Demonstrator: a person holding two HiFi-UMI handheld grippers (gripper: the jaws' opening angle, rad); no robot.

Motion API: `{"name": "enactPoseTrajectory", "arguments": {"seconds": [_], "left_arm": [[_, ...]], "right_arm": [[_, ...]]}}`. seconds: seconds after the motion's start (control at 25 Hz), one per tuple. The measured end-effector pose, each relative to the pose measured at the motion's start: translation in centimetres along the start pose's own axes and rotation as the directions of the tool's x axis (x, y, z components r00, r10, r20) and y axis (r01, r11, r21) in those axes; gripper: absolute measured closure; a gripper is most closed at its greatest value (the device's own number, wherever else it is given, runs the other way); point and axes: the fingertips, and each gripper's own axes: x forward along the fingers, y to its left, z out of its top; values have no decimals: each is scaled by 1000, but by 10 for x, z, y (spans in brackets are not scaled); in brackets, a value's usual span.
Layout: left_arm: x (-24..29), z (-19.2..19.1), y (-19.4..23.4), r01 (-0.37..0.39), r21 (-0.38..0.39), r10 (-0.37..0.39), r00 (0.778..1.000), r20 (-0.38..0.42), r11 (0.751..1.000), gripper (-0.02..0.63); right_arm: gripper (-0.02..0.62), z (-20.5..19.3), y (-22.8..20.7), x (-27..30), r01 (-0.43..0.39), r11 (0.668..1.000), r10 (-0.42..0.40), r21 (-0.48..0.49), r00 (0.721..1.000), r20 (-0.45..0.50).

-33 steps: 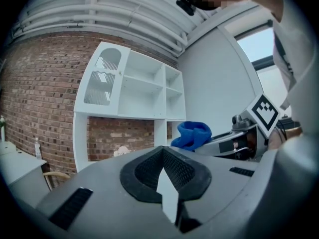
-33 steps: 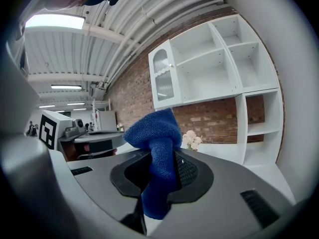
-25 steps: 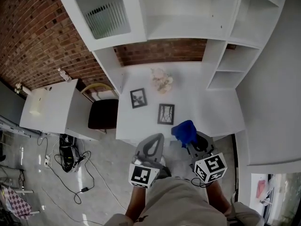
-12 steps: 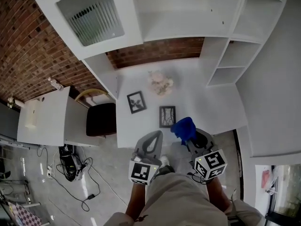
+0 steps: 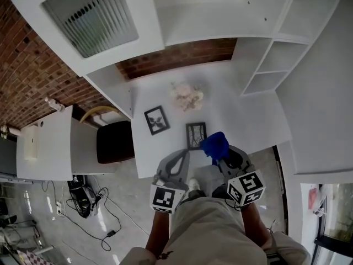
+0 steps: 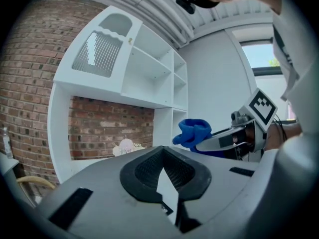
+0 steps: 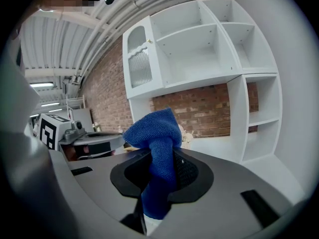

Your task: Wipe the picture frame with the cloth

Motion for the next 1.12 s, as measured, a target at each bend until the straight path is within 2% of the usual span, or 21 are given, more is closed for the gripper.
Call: {"name": "enactPoseTrajectory", "arguments": {"seconds": [0.28,0.48,1.12], "left_arm": [[19,-25,14,42,-27,-43,998,-52,999,609],[27,-43,22,43,-33,-46,995,-92,999,609],[67,-90,36,8,-69,-23,975,-222,998,608]], "right_arm": [[518,-22,-6,21,18,1000,-17,12,997,-71],[518,-34,-11,35,11,1000,-8,26,994,-111],[518,-79,-41,85,-83,989,108,121,970,-217]]}}
